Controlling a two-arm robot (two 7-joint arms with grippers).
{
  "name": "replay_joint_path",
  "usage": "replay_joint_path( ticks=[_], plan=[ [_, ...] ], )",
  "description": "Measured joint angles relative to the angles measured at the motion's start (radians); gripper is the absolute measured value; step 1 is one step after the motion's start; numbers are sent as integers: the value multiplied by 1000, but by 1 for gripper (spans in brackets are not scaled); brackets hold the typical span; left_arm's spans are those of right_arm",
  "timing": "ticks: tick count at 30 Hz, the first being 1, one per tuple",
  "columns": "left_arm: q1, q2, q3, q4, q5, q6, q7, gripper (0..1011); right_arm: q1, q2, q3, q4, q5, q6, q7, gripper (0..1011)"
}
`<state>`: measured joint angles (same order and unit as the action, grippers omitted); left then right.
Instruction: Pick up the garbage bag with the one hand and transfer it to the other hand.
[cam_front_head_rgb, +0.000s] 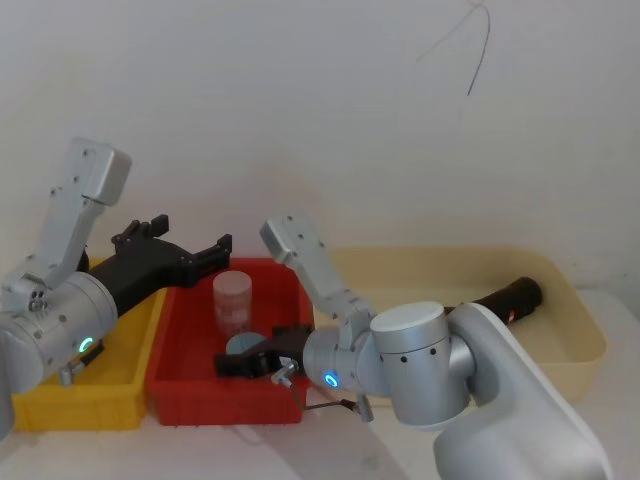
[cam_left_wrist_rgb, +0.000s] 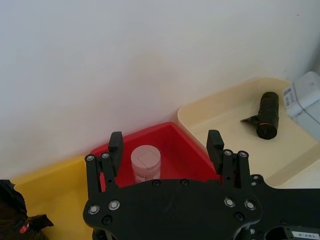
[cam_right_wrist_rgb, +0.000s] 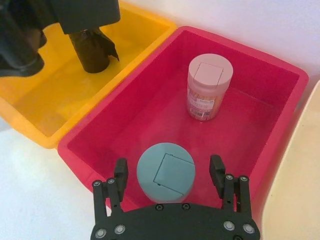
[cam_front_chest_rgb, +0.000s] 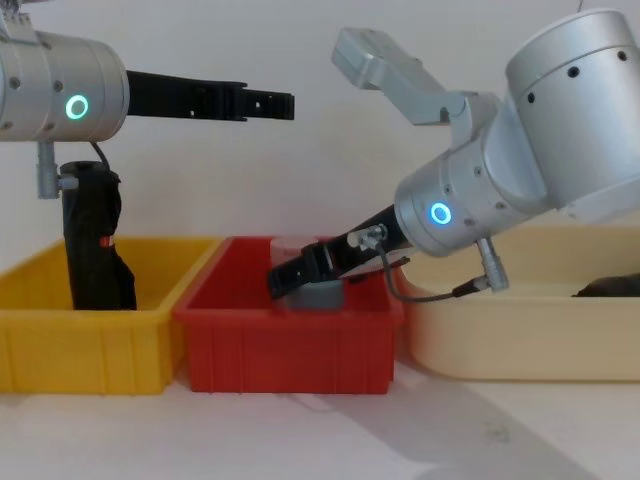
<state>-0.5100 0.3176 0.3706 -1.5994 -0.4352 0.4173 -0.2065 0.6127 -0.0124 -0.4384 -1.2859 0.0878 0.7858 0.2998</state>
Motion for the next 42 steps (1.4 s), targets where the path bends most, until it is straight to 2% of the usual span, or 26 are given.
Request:
replay_joint_path(
  ticks=[8, 21, 26, 35, 42],
  plan=[
    [0, 0, 0, 0, 0, 0, 0, 1002, 8, -10, 1, 27, -7, -10, -1, 972],
    [0, 0, 0, 0, 0, 0, 0, 1002, 16, -19, 8, 53, -18, -29, 2, 647],
    [0, 0, 0, 0, 0, 0, 0, 1002, 18, -23, 16, 53, -19, -33, 0, 647],
    [0, 0, 0, 0, 0, 0, 0, 1002, 32, -39, 67, 35, -18, -50, -32, 647],
    [0, 0, 0, 0, 0, 0, 0, 1002, 55, -55, 139, 10, -7, -84, -76, 647]
  ],
)
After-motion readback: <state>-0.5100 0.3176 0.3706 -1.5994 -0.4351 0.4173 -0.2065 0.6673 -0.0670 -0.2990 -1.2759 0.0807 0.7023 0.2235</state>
